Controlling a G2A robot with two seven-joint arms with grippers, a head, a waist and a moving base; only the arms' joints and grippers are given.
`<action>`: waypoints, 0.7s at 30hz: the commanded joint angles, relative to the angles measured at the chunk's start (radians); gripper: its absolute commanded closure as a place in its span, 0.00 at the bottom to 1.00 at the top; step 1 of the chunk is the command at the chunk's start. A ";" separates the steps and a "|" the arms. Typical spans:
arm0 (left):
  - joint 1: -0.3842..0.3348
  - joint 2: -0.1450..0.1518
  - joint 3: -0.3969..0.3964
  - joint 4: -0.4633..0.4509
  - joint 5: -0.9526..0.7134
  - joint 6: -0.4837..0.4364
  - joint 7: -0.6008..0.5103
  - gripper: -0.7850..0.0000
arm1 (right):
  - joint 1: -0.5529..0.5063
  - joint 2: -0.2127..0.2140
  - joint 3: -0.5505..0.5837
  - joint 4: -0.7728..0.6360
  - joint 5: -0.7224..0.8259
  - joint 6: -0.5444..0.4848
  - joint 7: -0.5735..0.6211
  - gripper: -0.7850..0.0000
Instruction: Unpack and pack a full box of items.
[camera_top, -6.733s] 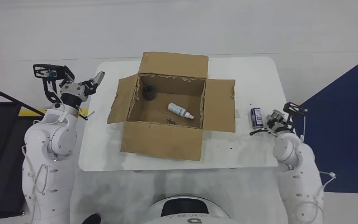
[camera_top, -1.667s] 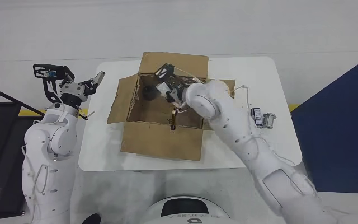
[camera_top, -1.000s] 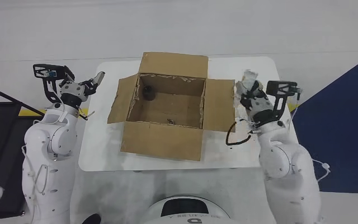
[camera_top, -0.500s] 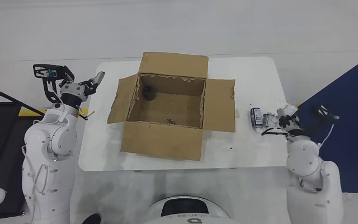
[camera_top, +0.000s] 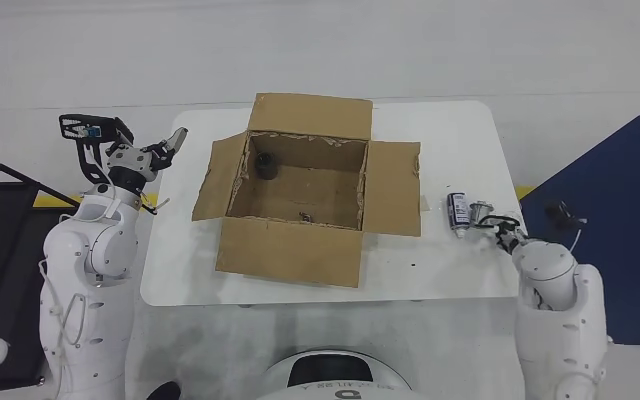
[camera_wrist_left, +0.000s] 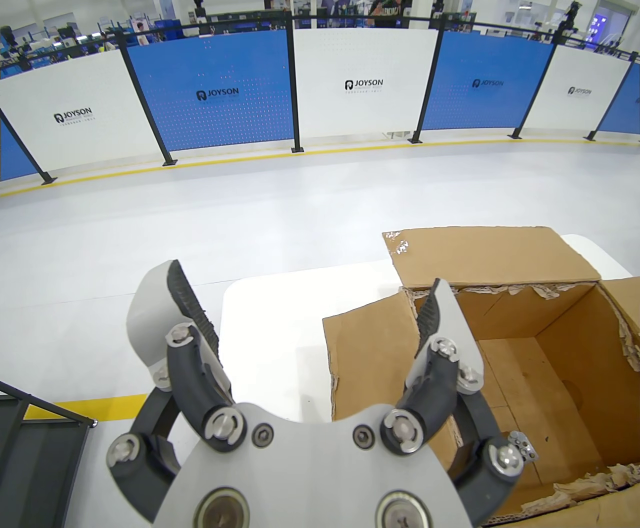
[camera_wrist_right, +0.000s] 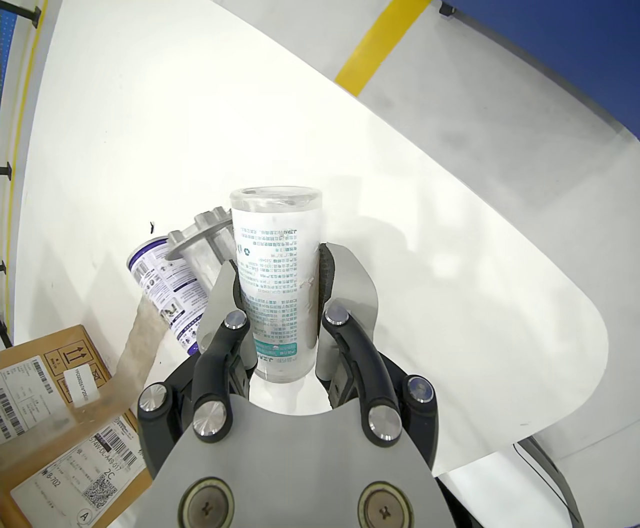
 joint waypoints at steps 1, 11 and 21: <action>0.000 0.000 0.000 0.000 0.000 0.000 0.000 0.00 | -0.002 0.001 0.005 0.005 0.007 0.003 -0.003 0.91; 0.000 0.000 0.000 0.000 0.000 0.000 0.000 0.00 | -0.005 0.004 0.012 0.019 0.052 -0.021 -0.031 0.56; 0.000 0.000 0.000 0.000 0.000 0.000 0.000 0.00 | 0.001 0.009 0.012 0.021 0.076 -0.024 -0.043 0.51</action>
